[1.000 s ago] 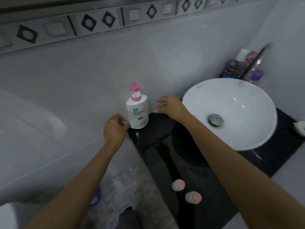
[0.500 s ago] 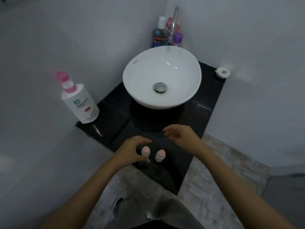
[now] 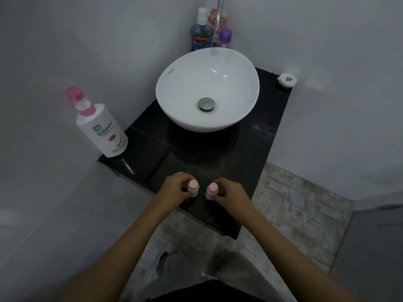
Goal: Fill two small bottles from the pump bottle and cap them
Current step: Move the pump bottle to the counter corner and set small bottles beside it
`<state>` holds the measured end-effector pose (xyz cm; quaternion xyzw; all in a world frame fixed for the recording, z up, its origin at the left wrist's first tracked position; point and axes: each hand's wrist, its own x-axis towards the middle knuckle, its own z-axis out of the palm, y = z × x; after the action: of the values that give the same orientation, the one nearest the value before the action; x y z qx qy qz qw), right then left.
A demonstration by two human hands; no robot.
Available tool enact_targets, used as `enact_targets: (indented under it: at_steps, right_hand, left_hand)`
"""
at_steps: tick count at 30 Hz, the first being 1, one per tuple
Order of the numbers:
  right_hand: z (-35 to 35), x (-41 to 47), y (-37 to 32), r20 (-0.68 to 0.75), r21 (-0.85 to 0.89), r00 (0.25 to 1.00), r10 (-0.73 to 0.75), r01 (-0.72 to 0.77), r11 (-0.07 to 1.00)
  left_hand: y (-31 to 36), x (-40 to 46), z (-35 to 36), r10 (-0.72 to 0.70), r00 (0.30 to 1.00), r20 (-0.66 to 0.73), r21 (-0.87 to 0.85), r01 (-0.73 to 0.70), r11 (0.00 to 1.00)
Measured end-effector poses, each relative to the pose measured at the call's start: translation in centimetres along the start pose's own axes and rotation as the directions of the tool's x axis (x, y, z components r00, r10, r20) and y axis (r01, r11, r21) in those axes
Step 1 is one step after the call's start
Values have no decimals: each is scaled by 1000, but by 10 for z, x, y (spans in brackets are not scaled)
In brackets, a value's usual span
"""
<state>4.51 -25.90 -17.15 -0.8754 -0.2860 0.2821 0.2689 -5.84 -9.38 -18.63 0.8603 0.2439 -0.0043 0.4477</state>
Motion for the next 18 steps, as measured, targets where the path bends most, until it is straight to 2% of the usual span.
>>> enact_targets:
  at_steps: [18]
  right_hand:
    - [1,9,-2,9,11,999,-43,43,999]
  left_hand:
    - [-4,-5,0,-11,994,-107,-47,6,999]
